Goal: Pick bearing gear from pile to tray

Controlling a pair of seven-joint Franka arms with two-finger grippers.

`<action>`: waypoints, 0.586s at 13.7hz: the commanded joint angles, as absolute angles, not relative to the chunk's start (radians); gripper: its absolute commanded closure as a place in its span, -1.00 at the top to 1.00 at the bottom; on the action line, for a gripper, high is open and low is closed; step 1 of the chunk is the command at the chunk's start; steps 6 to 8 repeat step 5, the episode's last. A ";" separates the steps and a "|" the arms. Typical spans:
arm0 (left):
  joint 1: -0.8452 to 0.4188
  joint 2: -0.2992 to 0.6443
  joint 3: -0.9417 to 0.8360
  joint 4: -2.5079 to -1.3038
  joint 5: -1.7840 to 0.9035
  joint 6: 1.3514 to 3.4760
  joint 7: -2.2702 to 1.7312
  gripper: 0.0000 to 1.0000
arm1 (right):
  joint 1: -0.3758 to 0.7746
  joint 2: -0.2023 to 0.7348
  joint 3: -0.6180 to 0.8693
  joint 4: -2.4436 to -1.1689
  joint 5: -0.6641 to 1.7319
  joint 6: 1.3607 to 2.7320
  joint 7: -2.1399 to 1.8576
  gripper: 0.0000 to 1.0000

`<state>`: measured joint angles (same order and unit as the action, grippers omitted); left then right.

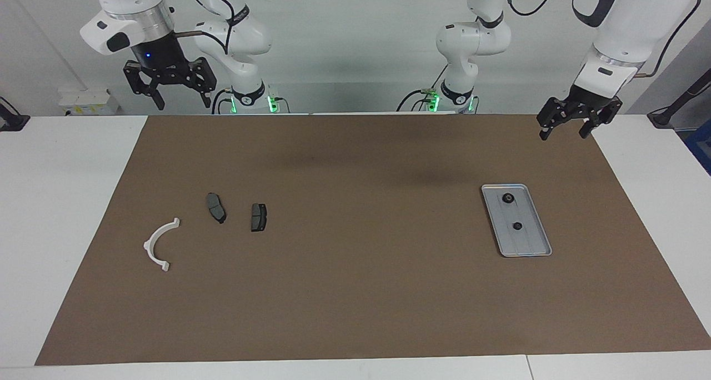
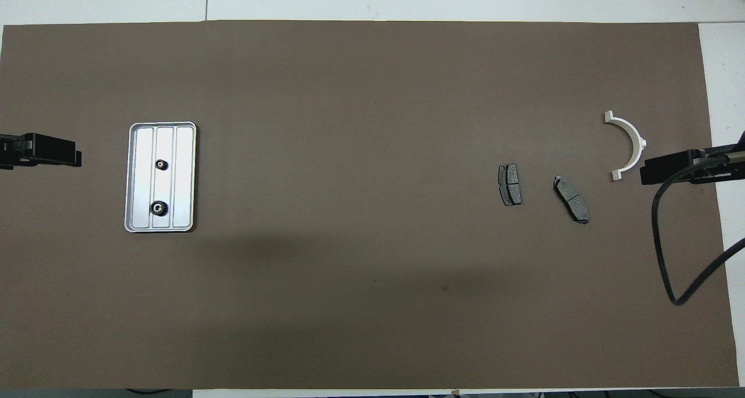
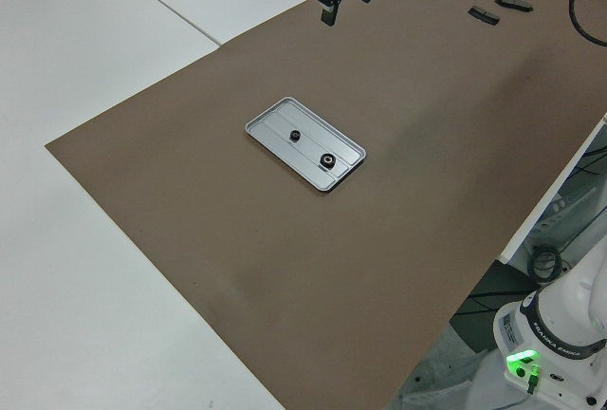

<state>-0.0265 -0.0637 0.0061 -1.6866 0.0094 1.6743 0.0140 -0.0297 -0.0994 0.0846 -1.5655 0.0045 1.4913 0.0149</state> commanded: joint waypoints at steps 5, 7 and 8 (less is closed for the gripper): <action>-0.035 -0.078 0.011 -1.703 0.014 1.652 -0.037 1.00 | -0.038 -0.106 0.086 -1.572 0.008 1.503 0.003 1.00; -0.035 -0.078 0.011 -1.703 0.014 1.652 -0.037 1.00 | -0.038 -0.106 0.086 -1.572 0.008 1.503 0.003 1.00; -0.035 -0.078 0.011 -1.703 0.014 1.652 -0.037 1.00 | -0.038 -0.106 0.086 -1.572 0.008 1.503 0.003 1.00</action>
